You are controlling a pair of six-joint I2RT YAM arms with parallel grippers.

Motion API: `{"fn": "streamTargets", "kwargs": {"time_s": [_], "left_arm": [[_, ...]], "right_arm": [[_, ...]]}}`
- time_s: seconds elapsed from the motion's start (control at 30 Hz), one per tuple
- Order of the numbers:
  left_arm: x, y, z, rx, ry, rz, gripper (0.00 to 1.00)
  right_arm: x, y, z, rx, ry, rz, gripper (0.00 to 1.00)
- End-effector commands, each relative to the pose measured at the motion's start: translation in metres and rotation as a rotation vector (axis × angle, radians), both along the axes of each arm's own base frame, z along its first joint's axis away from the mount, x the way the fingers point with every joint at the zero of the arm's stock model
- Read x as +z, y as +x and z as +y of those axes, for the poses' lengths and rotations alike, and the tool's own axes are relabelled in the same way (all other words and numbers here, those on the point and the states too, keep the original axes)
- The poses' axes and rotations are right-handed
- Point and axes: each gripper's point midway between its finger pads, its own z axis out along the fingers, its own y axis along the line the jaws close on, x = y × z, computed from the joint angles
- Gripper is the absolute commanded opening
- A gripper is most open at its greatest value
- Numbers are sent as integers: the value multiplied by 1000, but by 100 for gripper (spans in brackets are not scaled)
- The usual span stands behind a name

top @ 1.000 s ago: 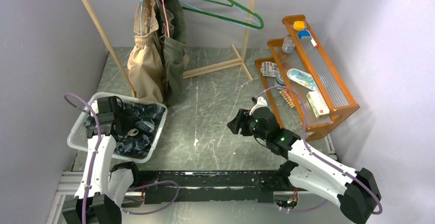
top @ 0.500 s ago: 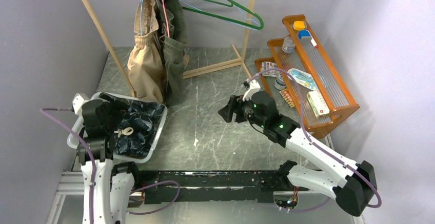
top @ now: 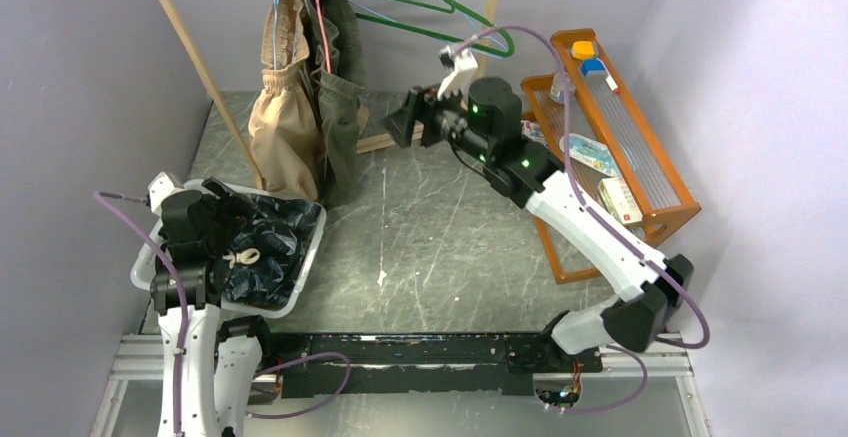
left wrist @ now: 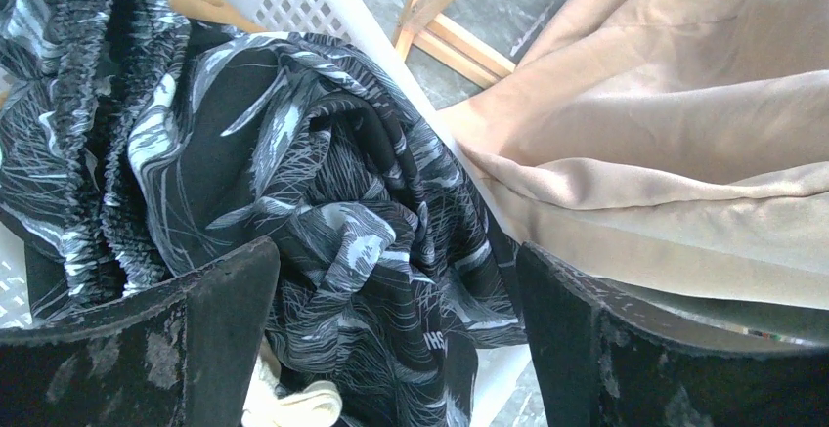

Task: Remove the shorts from the hanger
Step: Place the shorts in the basket, then pick up the hanger from the clothes rod.

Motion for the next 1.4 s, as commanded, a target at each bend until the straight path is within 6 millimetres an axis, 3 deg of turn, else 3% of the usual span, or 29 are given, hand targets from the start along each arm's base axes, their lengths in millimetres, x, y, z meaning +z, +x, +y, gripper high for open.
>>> {"fn": "streamTargets", "kwargs": {"time_s": [0.0, 0.27, 0.3, 0.37, 0.57, 0.7, 0.87, 1.07, 1.2, 1.37], "left_arm": [[12, 9, -6, -82, 33, -19, 94], [20, 0, 9, -25, 108, -26, 95], [20, 1, 8, -28, 111, -35, 95], [19, 0, 10, -21, 120, -36, 95], [13, 1, 14, -16, 135, 3, 95], [8, 2, 13, -27, 125, 43, 95], [5, 2, 14, -24, 128, 49, 95], [3, 3, 12, -35, 126, 54, 94], [2, 5, 11, -44, 122, 65, 94], [-1, 6, 11, -47, 119, 74, 93]], "right_arm": [[45, 19, 20, 11, 7, -92, 74], [78, 45, 85, 63, -50, -171, 76], [89, 47, 88, 44, -42, -199, 77], [88, 58, 96, -10, -74, -233, 79], [80, 97, 96, -202, -156, -316, 81], [54, 117, 115, -201, -213, -333, 78], [47, 118, 128, -164, -196, -342, 75], [43, 131, 125, -239, -217, -349, 57], [37, 132, 121, -258, -222, -357, 28], [42, 133, 120, -272, -230, -359, 17]]}}
